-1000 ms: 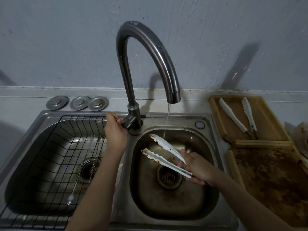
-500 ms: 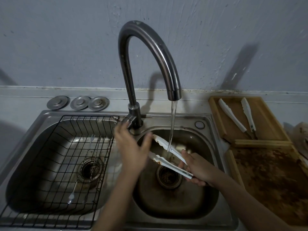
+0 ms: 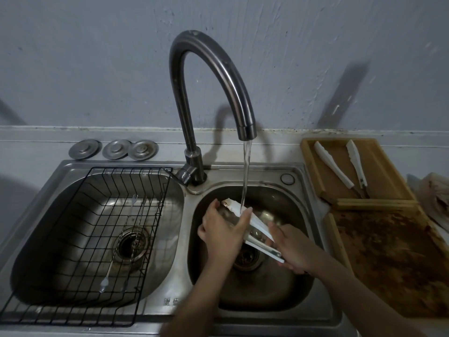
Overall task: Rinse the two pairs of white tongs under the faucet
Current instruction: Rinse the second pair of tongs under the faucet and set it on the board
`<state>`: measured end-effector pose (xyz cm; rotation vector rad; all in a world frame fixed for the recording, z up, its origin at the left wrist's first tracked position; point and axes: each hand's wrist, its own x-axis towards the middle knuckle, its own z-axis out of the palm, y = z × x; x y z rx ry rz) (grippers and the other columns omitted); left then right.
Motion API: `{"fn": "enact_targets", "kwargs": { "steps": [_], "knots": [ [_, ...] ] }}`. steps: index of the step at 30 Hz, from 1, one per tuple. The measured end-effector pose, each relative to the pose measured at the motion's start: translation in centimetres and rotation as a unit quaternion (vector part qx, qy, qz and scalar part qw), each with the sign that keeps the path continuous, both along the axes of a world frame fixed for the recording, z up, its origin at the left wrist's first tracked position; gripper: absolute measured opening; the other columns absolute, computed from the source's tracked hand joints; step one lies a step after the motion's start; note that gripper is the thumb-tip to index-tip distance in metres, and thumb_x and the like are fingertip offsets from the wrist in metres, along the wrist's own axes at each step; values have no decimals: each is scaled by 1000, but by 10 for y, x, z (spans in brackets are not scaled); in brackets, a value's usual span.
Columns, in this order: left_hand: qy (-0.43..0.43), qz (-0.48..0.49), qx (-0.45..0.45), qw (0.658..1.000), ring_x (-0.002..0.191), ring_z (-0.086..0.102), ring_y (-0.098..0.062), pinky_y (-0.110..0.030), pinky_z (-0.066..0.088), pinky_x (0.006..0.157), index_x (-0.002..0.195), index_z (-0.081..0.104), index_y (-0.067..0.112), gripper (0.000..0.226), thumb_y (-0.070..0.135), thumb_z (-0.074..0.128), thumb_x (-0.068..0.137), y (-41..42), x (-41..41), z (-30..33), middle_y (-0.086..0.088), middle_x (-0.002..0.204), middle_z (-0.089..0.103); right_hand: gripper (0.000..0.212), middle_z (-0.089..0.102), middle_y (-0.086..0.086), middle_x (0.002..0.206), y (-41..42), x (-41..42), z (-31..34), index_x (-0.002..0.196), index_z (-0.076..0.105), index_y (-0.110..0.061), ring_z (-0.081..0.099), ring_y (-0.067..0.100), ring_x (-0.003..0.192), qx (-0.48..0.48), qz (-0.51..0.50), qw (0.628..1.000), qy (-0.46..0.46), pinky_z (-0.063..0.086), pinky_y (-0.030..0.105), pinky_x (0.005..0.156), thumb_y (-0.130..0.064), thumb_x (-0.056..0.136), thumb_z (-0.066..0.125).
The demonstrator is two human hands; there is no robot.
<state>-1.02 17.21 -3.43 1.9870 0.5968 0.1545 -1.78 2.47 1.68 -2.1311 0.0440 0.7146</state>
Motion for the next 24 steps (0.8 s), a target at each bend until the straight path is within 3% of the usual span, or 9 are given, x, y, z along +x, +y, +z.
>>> {"fn": "enact_targets", "kwargs": {
  "steps": [1, 4, 7, 11, 15, 17, 19, 22, 24],
  "knots": [
    [12, 11, -37, 999, 130, 44, -19, -45, 22, 115, 137, 38, 15, 95, 61, 73, 61, 2, 3, -1, 1, 136, 50, 38, 48, -6, 61, -2, -1, -1, 71, 49, -27, 52, 1, 44, -20, 16, 999, -32, 49, 20, 47, -36, 99, 25],
    [38, 87, -221, 971, 116, 54, -20, -37, 43, 102, 136, 38, 10, 90, 38, 82, 63, 14, 16, -4, -3, 129, 54, 41, 48, 0, 60, -11, -6, -6, 66, 45, -18, 59, 22, 60, -90, 58, 986, -129, 38, 20, 53, -31, 100, 26],
    [33, 127, -321, 938, 96, 59, -14, -27, 48, 82, 131, 43, 5, 76, 23, 81, 69, 9, 13, -7, -1, 110, 58, 44, 48, -1, 54, -17, -12, -12, 58, 42, -24, 57, 21, 58, -117, 74, 973, -183, 44, 31, 62, -31, 99, 30],
    [59, 87, -289, 952, 95, 64, -15, -35, 53, 89, 119, 52, 18, 77, 39, 86, 54, -10, 7, -8, 2, 105, 65, 38, 57, 1, 58, -23, -16, -18, 68, 49, -26, 59, 15, 55, -135, 74, 965, -213, 51, 35, 63, -33, 98, 29],
    [15, 144, -377, 915, 99, 63, -20, -31, 51, 88, 121, 51, 4, 62, 23, 80, 70, 2, 19, -7, -14, 115, 64, 38, 46, -6, 50, -29, -17, -22, 61, 37, -35, 50, 10, 47, -154, 84, 951, -254, 46, 31, 58, -33, 98, 30],
    [28, 83, -348, 933, 89, 65, -19, -32, 52, 82, 112, 60, 4, 62, 42, 79, 66, -6, 16, -4, -17, 107, 69, 38, 44, -7, 50, -29, -17, -24, 60, 35, -36, 48, 8, 46, -156, 84, 949, -260, 44, 28, 56, -32, 98, 31],
    [42, 45, -313, 948, 85, 69, -19, -37, 56, 84, 103, 65, 9, 66, 51, 81, 55, -13, 11, -2, -9, 95, 73, 36, 47, -6, 51, -30, -17, -26, 63, 39, -35, 52, 10, 48, -152, 81, 949, -265, 44, 25, 55, -32, 98, 31],
    [27, 99, -353, 930, 84, 65, -13, -25, 54, 78, 108, 60, 7, 49, 22, 83, 67, -1, 17, -3, -2, 92, 67, 38, 45, -7, 50, -32, -16, -26, 61, 35, -36, 49, 8, 47, -152, 88, 948, -267, 40, 20, 54, -30, 98, 32],
    [30, 76, -407, 910, 86, 66, -19, -29, 54, 80, 113, 60, 2, 46, 18, 78, 74, 6, 18, -4, -7, 94, 69, 38, 44, -6, 49, -33, -17, -28, 60, 34, -36, 49, 8, 47, -152, 86, 948, -267, 45, 27, 57, -30, 98, 32]
  ]
}}
